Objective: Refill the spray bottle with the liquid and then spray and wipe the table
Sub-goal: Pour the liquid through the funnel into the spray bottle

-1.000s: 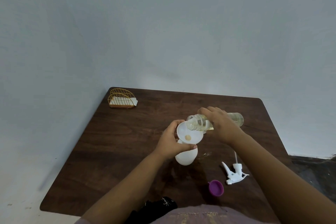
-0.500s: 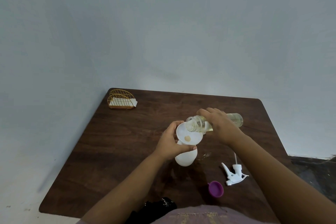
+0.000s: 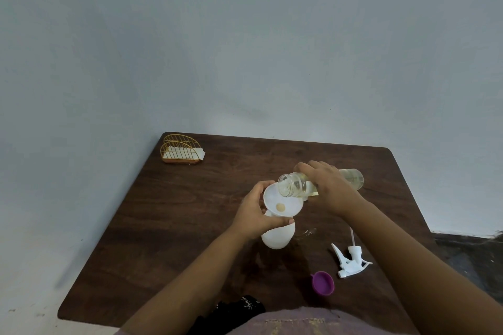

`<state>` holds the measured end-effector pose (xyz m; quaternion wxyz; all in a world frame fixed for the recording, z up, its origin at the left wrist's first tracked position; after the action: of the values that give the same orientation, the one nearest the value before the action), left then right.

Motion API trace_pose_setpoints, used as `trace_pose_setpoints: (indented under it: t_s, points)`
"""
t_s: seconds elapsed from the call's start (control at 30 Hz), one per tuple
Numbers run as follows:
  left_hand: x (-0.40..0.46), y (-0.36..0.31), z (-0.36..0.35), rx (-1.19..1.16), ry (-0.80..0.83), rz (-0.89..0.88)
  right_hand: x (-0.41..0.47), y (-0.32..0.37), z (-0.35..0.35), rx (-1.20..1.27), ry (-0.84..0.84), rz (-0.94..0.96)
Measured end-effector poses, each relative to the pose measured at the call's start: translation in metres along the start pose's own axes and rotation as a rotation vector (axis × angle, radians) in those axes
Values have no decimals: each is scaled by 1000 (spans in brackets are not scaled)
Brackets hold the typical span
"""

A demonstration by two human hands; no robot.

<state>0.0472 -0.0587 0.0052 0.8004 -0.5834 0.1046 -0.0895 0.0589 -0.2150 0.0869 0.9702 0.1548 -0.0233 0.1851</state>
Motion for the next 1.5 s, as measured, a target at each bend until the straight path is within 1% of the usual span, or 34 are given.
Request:
trace_pose_setpoints:
  t_s: [1.5]
  points:
    - [0, 2, -1, -2, -5, -7, 2, -7, -1, -28, 26, -2]
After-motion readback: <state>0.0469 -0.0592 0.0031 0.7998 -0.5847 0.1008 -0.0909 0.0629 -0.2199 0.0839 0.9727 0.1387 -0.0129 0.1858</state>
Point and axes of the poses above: each hand's wrist, its own x-axis towards the middle knuckle, its own z-axis out of the back of the hand, y = z × x, the point moved 8 cm from there along x, towards the middle knuckle, and after that the axes turned 1 degree about x, right-handed, at the moved point
